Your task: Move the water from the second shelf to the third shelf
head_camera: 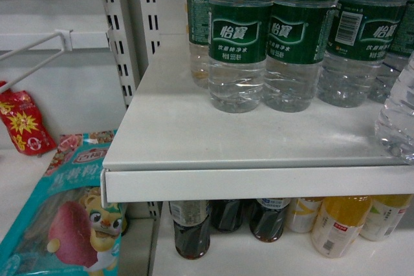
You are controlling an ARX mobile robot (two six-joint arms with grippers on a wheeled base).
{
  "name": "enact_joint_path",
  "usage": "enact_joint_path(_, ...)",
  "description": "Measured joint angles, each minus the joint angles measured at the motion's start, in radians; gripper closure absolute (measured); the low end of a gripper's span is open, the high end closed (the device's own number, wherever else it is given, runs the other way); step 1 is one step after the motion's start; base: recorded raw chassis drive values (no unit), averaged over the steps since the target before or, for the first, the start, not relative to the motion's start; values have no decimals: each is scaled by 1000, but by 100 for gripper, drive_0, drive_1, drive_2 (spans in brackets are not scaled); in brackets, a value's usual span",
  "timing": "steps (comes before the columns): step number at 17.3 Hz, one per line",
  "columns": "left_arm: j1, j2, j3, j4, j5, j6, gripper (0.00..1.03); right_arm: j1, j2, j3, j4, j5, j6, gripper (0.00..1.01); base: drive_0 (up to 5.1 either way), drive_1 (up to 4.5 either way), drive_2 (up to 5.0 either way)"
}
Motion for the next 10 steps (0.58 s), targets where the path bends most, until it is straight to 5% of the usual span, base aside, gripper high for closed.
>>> enact_joint_path(10,0,0,0,0,0,0,5,-37,197,122,52,-29,-5,62,0,0,0)
